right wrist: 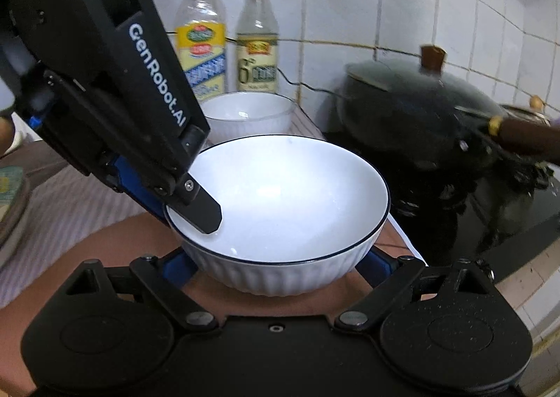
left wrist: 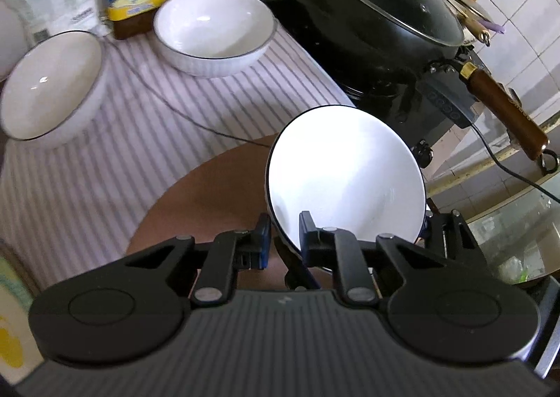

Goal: Organize plates and bowls
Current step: 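Carry the white bowl beside the plates and set it down, opening the left gripper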

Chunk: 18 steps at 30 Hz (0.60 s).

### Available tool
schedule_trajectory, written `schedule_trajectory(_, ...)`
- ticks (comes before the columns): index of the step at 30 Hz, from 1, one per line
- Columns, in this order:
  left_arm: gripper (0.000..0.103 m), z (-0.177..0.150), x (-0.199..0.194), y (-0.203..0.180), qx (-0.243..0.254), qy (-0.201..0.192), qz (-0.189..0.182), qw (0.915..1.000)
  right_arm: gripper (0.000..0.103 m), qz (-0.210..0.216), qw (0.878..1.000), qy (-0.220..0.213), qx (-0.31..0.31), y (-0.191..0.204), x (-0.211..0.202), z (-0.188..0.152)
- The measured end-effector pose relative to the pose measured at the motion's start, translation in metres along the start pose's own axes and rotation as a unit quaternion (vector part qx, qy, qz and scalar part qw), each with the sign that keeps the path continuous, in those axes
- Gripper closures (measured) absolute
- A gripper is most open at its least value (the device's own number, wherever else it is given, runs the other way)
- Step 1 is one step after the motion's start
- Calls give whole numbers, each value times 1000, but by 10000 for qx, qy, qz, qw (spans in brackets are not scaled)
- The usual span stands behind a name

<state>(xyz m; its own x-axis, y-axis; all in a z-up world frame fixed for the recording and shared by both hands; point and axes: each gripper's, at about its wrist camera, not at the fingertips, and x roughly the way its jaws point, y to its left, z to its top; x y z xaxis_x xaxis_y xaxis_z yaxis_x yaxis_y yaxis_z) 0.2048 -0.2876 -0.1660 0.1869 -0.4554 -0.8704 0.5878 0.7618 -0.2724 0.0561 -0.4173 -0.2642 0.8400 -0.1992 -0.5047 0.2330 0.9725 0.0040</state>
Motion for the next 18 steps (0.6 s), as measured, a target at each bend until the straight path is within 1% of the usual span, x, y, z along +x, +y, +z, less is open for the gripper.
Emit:
schedule_trajectory(6, 88, -14, -33, 25, -226, -171, 14, 9996, 6, 330, 9990, -181, -223, 24, -12, 11)
schedule_trajectory(11, 88, -26, -54, 45, -443, -202, 194, 9986, 6, 658, 9961, -253, -527, 48, -18, 17)
schedule_trajectory(18, 88, -45, -64, 78, -964, -292, 266, 9946, 6, 1061, 9917, -127, -710, 71, -10, 16)
